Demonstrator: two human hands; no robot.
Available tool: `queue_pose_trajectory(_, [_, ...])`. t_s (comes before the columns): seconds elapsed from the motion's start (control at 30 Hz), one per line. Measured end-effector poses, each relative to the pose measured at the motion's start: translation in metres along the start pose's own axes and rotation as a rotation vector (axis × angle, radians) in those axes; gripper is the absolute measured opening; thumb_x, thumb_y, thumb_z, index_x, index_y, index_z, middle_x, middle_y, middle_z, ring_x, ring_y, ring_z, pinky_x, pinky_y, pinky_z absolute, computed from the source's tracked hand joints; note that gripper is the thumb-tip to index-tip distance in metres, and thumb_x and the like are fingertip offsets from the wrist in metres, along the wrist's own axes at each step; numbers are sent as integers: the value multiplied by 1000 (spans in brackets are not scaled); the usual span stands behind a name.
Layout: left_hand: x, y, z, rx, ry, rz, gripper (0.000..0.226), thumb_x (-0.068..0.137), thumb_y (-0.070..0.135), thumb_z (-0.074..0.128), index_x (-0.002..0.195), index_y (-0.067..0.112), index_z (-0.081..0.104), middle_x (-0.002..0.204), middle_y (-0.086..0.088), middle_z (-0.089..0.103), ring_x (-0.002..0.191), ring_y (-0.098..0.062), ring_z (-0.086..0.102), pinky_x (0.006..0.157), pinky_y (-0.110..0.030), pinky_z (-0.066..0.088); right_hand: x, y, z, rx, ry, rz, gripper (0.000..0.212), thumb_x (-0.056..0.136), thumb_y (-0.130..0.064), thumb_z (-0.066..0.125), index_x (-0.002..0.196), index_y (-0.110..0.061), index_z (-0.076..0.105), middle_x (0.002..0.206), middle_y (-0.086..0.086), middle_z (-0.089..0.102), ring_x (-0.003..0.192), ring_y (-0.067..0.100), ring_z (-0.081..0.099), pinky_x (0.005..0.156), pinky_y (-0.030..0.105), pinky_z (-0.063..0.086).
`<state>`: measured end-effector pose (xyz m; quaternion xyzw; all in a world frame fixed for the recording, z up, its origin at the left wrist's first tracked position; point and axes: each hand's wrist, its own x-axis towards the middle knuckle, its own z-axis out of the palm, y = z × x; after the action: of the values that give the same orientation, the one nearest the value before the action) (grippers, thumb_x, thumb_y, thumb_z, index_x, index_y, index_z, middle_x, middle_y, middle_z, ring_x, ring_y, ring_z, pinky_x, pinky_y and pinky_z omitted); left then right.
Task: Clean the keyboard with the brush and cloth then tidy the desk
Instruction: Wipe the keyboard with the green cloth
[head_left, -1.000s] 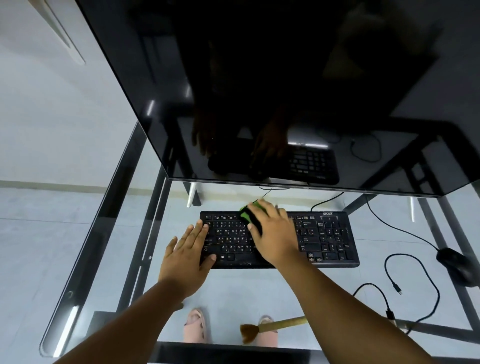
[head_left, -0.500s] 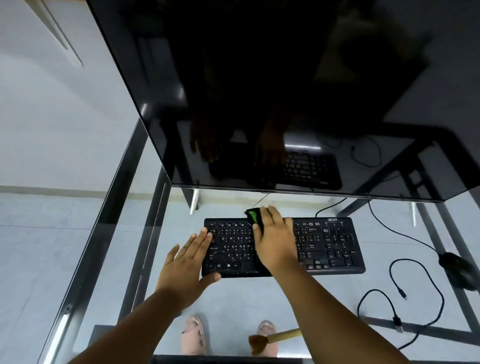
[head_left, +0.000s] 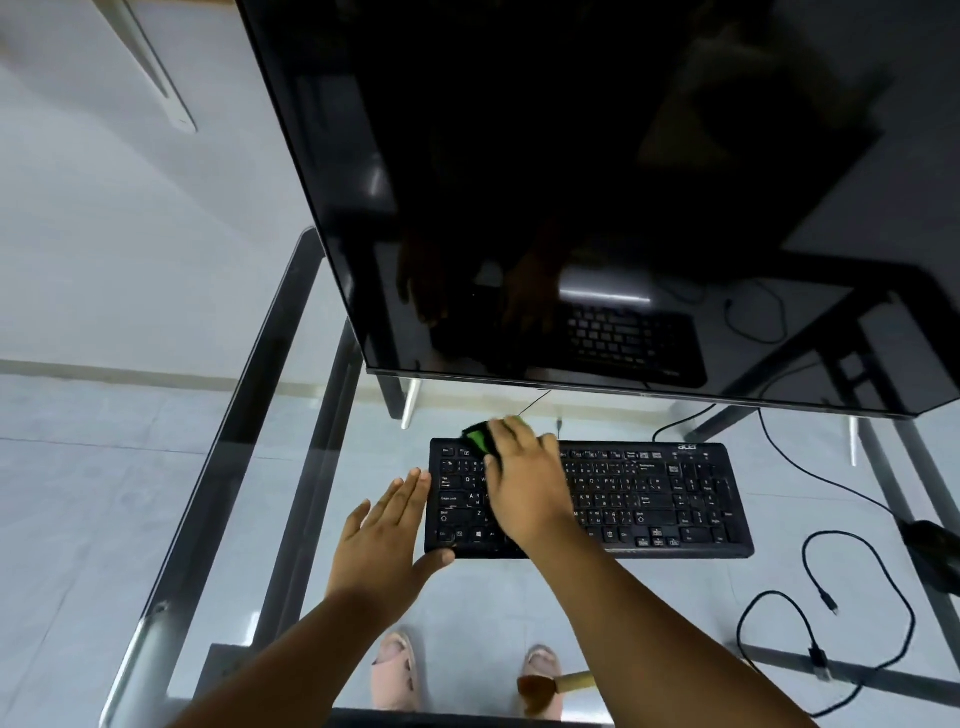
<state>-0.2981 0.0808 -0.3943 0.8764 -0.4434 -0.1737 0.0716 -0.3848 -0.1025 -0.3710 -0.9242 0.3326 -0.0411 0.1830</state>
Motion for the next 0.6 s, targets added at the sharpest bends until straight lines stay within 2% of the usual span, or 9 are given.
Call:
queue_pose_trajectory(0.07, [-1,-2,1,14,-4,-42,96,76,82,11,152,28,-12,155,13,-17,147,-9,-9,116,-34,-1,-5,-3,3,6,-29,-133,47,98,-30,44,144,-22,42,150,-2,40,115,24,42,105,36,40])
queue_pose_trajectory(0.13, [-2,-5,0,19,-24,-51,95,78,82,18,152,29,-10,156,12,-18,146,-10,-12,116,-33,-1,-8,9,3,7,-23,-164,46,97,-30,45,143,-24,45,148,-5,42,114,22,43,104,34,41])
queue_pose_trajectory(0.27, [-4,-13,-3,14,-73,3,89,81,76,24,152,33,-7,157,14,-19,144,-8,-17,113,-30,-5,0,17,2,22,49,-15,42,97,-25,48,138,-19,51,140,0,50,111,25,44,103,40,43])
queue_pose_trajectory(0.33, [-4,-15,-4,32,-81,3,88,81,77,22,152,34,-8,156,15,-21,145,-8,-17,114,-30,-4,8,2,5,37,39,-6,41,96,-22,49,137,-17,53,138,1,51,111,27,44,103,40,42])
queue_pose_trajectory(0.47, [-4,-15,-5,10,-88,7,98,67,82,3,152,35,-9,155,16,-22,145,-8,-18,114,-30,-5,12,-20,7,51,-65,-198,42,98,-22,47,139,-25,49,141,-6,46,111,23,42,101,32,40])
queue_pose_trajectory(0.53, [-4,-17,-5,-8,-92,12,98,67,84,6,152,36,-8,156,16,-20,145,-7,-17,114,-30,-4,9,-10,5,69,-104,-278,43,97,-23,50,139,-29,49,142,-10,45,112,20,42,102,29,37])
queue_pose_trajectory(0.6, [-4,-20,-6,-8,-96,21,92,77,81,20,152,36,-7,157,15,-19,146,-8,-16,116,-30,-2,9,2,3,77,-107,-284,42,97,-24,51,138,-29,51,141,-11,46,113,19,42,102,29,38])
